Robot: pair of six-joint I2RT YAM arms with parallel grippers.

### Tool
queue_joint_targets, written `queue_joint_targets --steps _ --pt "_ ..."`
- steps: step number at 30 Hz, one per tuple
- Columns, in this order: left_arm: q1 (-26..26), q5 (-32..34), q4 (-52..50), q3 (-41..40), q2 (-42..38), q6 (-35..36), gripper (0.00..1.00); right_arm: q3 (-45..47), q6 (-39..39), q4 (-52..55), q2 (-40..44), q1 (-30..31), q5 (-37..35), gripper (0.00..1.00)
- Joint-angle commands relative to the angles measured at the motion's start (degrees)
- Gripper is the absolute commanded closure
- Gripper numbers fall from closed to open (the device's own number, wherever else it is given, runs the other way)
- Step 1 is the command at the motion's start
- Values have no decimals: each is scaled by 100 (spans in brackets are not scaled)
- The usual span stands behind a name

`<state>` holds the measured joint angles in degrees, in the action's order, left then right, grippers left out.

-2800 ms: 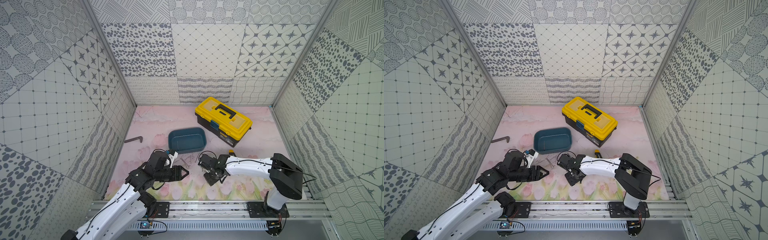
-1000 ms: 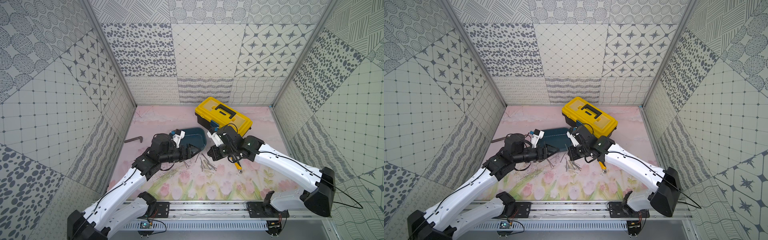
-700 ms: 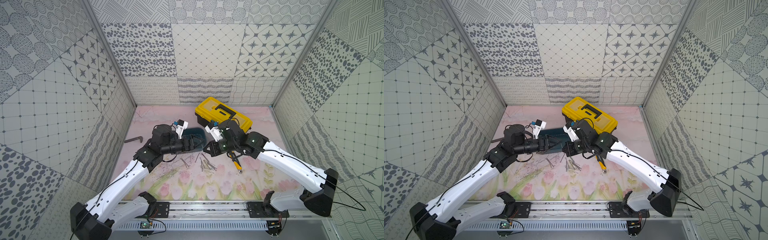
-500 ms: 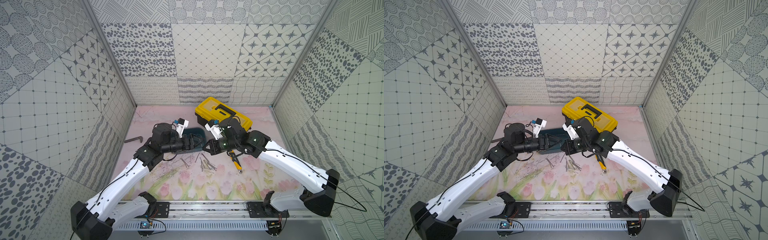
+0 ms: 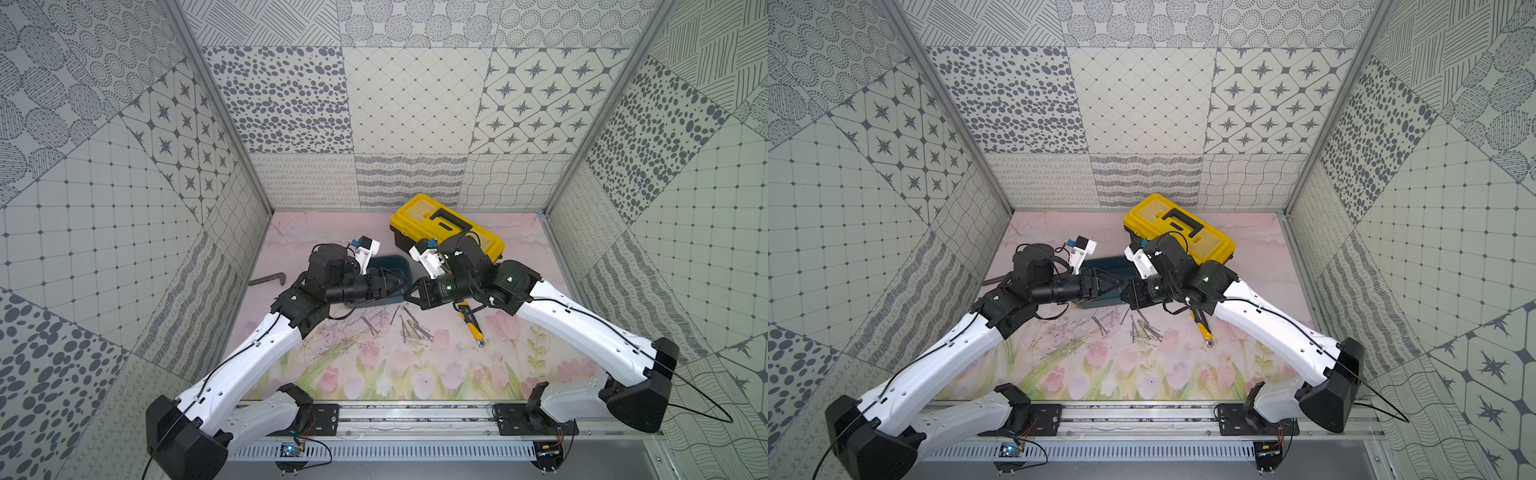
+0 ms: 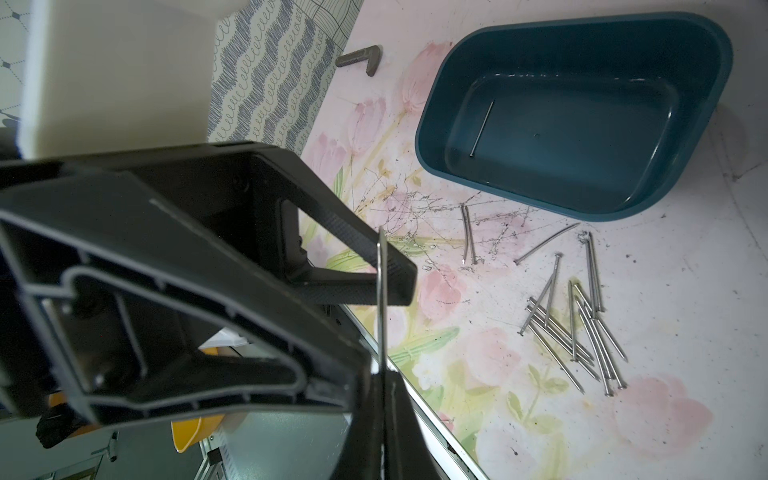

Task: Put the nails on the desktop into the storage box
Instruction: Pick up the nail from the center of the board, then place the nail in the storage box.

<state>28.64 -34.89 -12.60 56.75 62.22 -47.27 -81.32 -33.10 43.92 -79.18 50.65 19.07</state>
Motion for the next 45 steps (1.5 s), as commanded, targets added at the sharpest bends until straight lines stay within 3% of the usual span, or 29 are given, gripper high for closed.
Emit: queue_joint_targets --steps 1,6,11,16,17,18,23,28,34,45 --pt "-17 -38 -43 125 95 153 63 -216 -53 -175 -114 -6 54 100" --pt "-16 -73 -228 284 269 275 75 -218 -55 -220 -155 -9 38 100" --pt "-12 -110 -331 414 446 347 100 -250 -35 -221 -220 -12 57 100" --pt "-15 -189 -442 540 614 404 100 -227 -27 -226 -230 -80 36 97" --pt "-44 -182 -477 560 641 417 100 -234 -38 -224 -238 -114 55 80" --pt "-61 -189 -496 584 669 438 100 -235 -34 -220 -237 -153 62 72" --pt "-259 -136 -955 864 862 666 100 -194 17 -216 -71 -372 -82 53" --pt "-763 252 -1851 1281 1107 902 100 -115 320 -140 123 -441 -416 48" --pt "-1167 1354 -2992 1902 1745 1771 100 85 724 -70 269 -431 -699 47" --pt "-1350 2369 -3334 2450 3339 2644 100 217 1192 291 270 -223 -1274 47"
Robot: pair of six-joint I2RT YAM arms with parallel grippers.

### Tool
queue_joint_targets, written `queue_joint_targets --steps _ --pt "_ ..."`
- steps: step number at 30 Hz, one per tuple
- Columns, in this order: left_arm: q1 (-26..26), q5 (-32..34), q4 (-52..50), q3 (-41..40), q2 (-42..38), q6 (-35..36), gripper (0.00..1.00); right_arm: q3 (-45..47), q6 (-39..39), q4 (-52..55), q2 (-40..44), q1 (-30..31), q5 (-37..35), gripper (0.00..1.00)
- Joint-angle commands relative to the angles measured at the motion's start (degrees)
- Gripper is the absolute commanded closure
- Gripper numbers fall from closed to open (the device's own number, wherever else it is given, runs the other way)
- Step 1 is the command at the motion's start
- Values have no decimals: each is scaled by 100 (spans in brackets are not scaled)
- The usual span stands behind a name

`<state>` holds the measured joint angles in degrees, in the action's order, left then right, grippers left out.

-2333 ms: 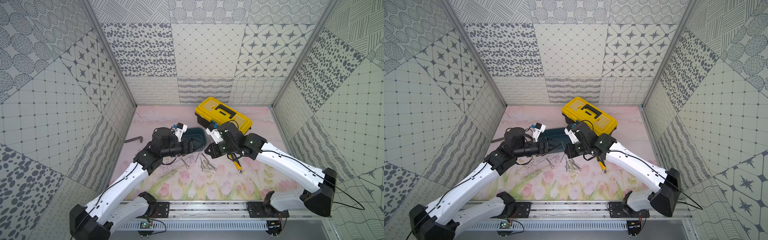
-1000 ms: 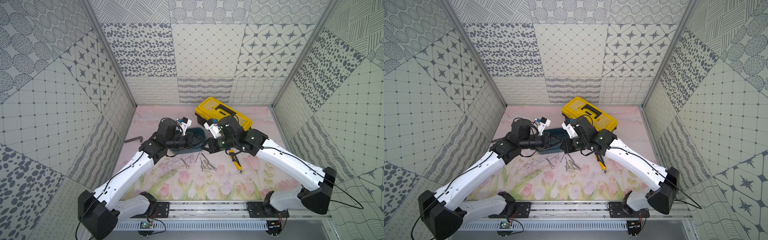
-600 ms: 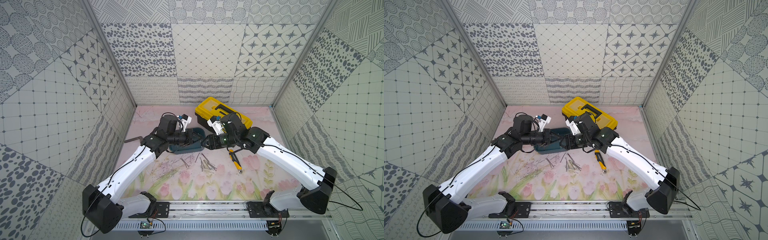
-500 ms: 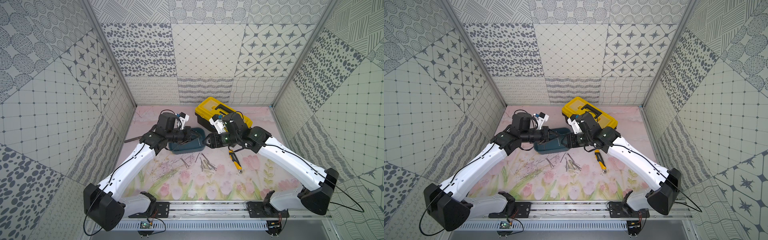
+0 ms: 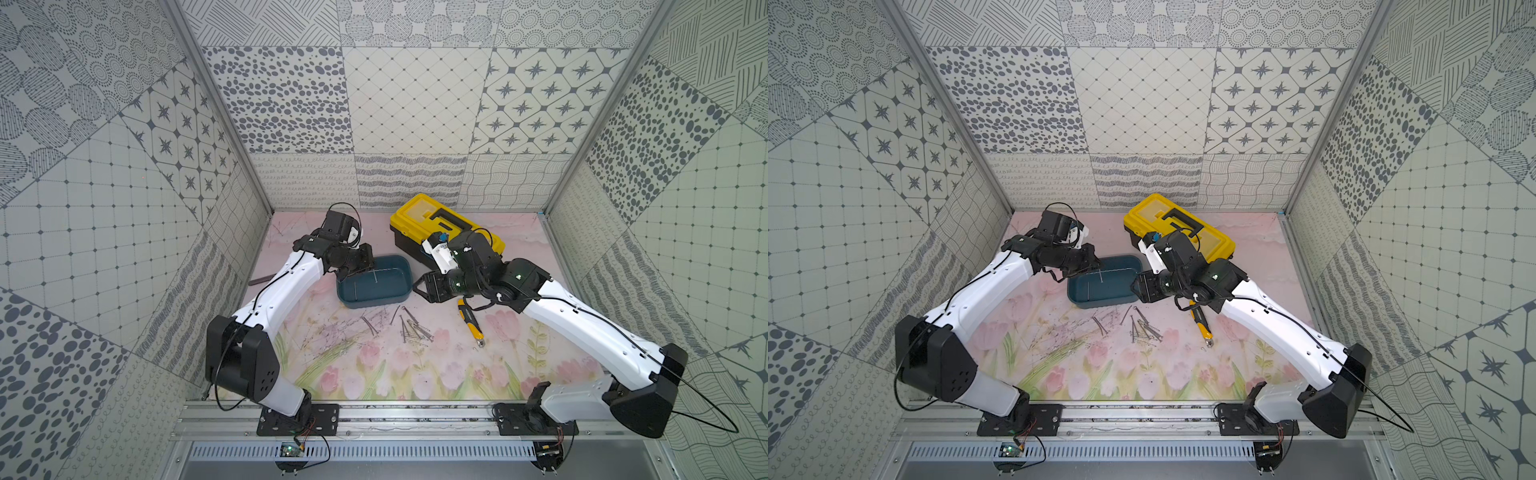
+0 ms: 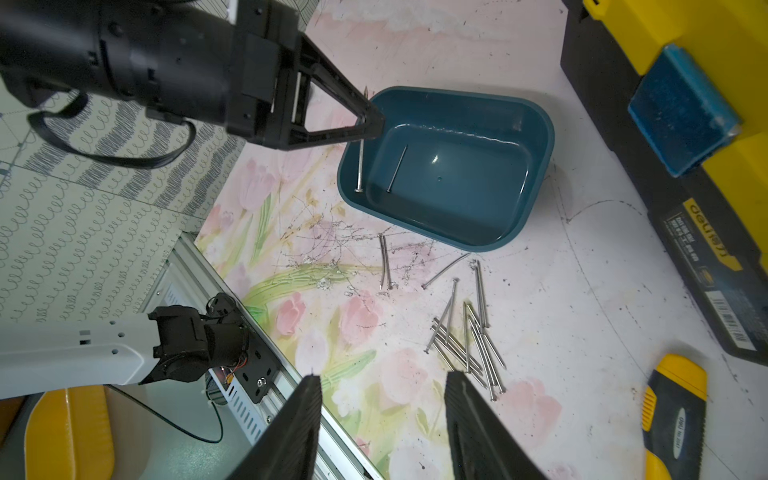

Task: Put the nails on the desktop into the storage box
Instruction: Place the nail in the storage box.

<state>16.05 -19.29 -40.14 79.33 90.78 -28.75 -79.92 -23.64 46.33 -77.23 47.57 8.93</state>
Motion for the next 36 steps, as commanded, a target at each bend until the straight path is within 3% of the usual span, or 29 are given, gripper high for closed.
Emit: queue_joint_targets --steps 1,10,31,34,36 --pt "-103 844 -567 215 619 819 100 89 279 90 70 136 -322 47" --pt "-162 1088 -588 677 1760 1162 100 276 282 376 225 314 -691 47" --pt "-164 1300 82 405 2546 1066 100 709 -95 680 554 346 -901 47" --pt "-175 1348 120 393 2588 1041 80 819 -176 682 626 358 -933 46" --pt "-194 1341 120 384 2636 1038 72 860 -208 683 638 369 -948 46"
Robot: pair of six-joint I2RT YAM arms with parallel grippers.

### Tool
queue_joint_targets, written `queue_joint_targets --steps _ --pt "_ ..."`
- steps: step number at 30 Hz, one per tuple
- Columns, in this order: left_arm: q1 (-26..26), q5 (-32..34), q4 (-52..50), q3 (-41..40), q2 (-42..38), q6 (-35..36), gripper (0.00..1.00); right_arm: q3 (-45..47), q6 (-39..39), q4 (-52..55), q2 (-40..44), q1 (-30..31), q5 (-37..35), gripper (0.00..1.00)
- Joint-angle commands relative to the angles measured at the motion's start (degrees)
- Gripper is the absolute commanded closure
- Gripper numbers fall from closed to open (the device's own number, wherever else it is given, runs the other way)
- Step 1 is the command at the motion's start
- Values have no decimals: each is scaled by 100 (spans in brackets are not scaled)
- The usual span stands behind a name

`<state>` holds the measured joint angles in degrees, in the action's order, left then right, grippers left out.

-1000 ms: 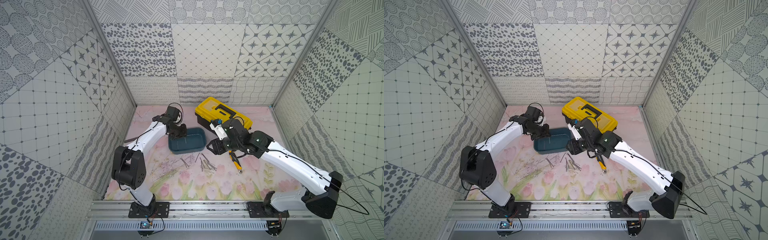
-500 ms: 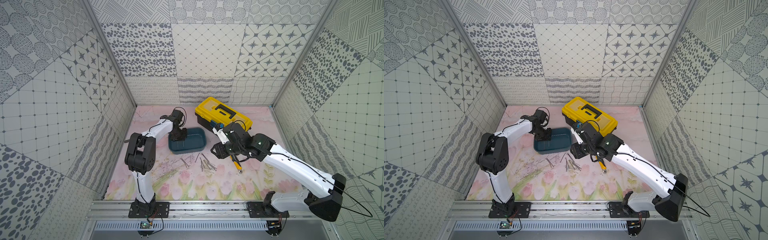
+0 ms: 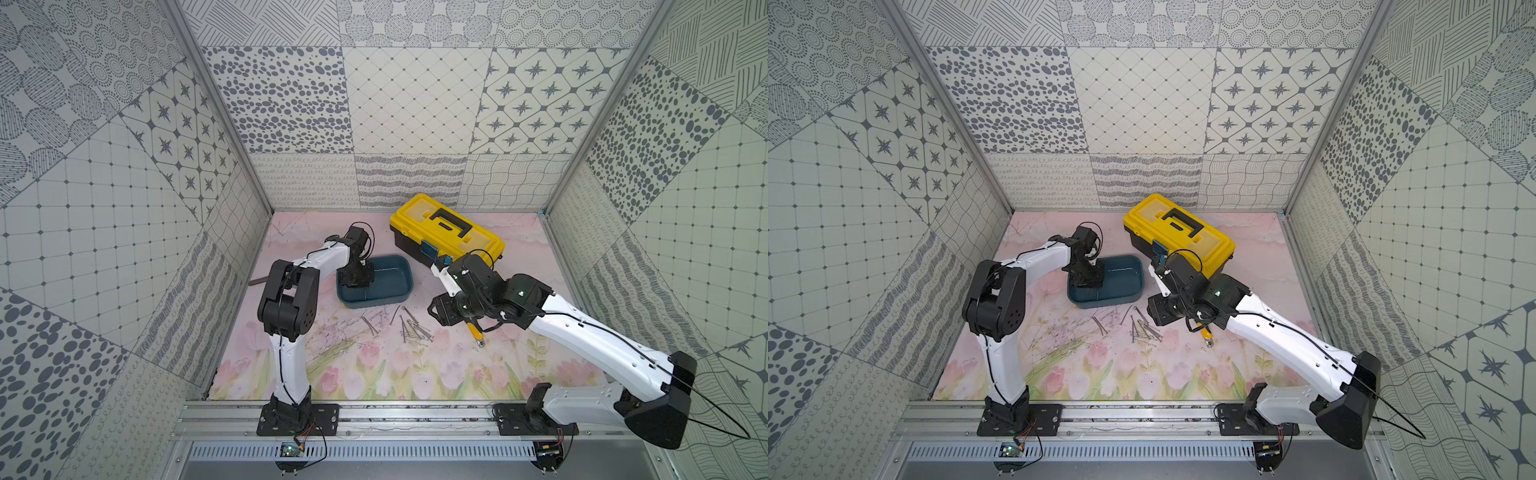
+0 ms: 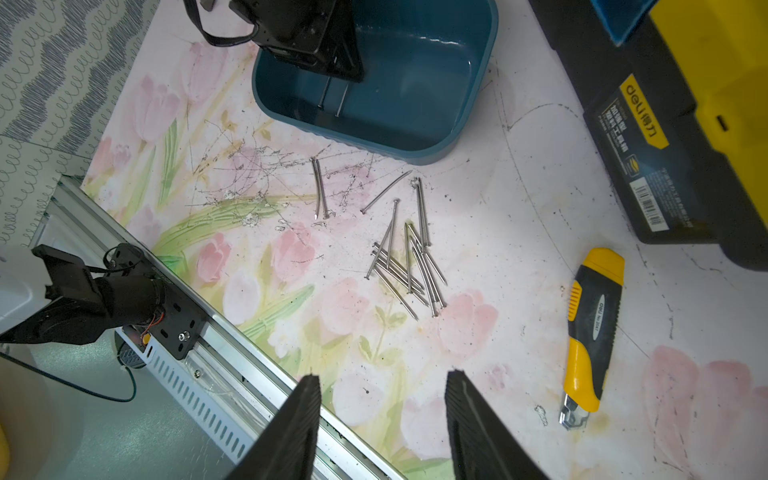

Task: Put the nails on the desktop into the storage box
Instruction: Place the nail in the storage box, then pick up the nail from the center of the board.

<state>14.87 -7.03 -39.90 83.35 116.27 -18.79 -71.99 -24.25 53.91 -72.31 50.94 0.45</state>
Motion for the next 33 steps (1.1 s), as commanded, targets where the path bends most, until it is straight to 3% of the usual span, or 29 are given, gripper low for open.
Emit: queue_joint_targets --steps 1,8,16,33 --pt "-80 114 84 -15 101 42 70 84 -165 -82 147 38 -110 45" --pt "-104 -17 -39 19 -382 -23 64 239 -127 -99 -30 41 -66 45" --pt "-99 -639 -307 -187 -1684 -368 55 428 155 -508 -706 39 226 45" --pt "-43 -1842 -176 -3177 -5253 -1437 49 583 470 -1048 -2254 246 510 55"
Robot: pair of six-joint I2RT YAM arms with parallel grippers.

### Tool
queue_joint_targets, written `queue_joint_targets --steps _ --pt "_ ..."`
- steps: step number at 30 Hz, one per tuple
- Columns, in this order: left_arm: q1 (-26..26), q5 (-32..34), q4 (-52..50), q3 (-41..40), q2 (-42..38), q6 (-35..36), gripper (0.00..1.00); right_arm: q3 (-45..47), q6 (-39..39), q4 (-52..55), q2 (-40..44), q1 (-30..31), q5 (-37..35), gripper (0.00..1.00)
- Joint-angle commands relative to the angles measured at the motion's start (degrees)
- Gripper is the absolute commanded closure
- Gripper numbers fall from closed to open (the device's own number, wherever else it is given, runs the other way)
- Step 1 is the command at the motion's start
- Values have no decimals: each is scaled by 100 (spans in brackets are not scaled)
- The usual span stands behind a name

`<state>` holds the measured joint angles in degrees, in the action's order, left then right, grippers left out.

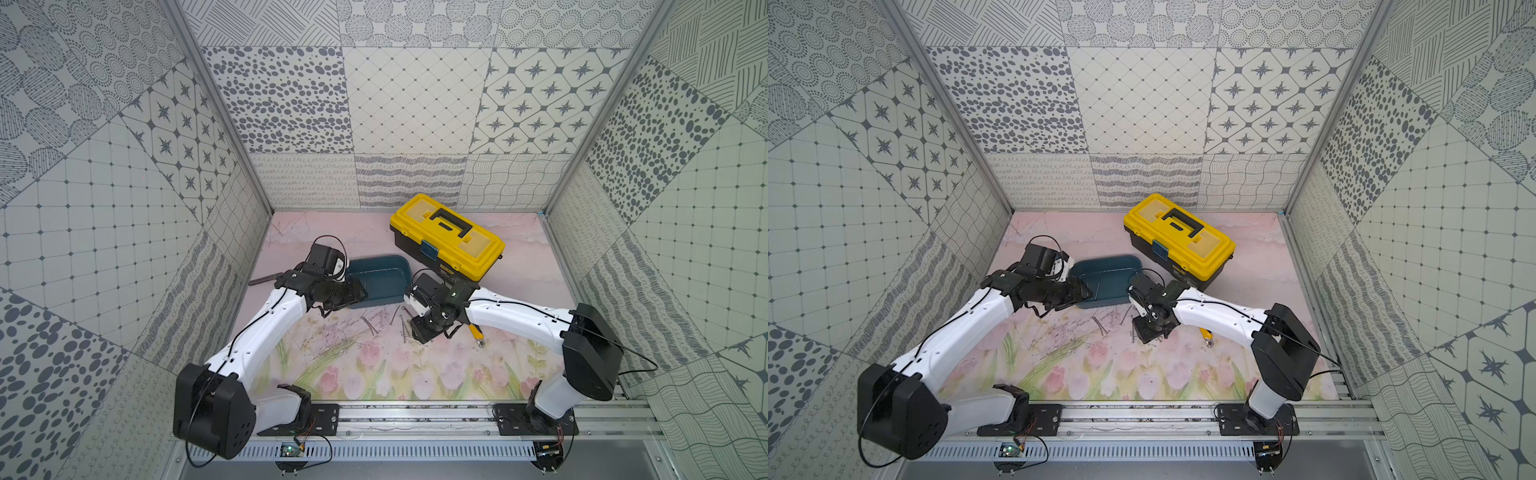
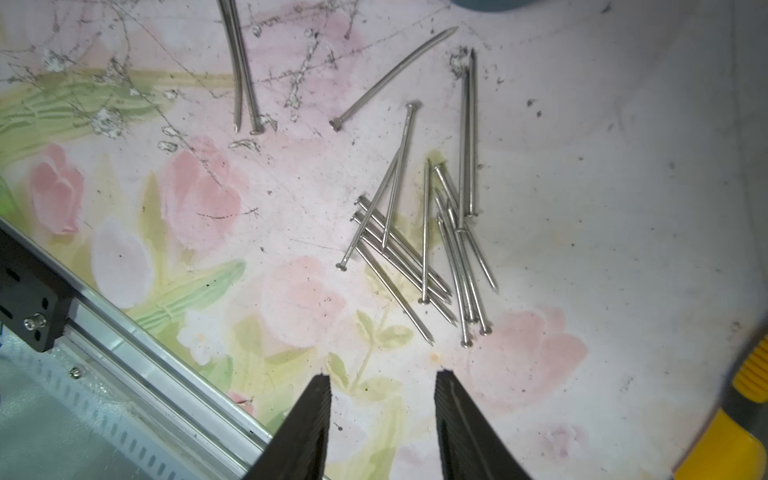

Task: Put the nails on the desktop into the storage box
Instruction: Pick up the nail from the center of the board.

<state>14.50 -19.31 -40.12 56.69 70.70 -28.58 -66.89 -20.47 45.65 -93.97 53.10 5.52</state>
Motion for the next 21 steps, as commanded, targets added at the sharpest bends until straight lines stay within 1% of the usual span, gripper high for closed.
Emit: queue_joint_targets --steps 1,5,10,21 --pt "4 -636 -163 -642 -838 -497 49 84 103 -246 -129 33 -5 56" --pt "50 -705 -247 -987 -1294 -623 49 132 150 -329 -316 25 -3 62" --pt "68 -705 -411 -1124 -1552 -682 49 245 165 -419 -475 29 -4 67" --pt "99 -721 -600 -1283 -1797 -711 48 369 89 -621 -715 25 -19 70"
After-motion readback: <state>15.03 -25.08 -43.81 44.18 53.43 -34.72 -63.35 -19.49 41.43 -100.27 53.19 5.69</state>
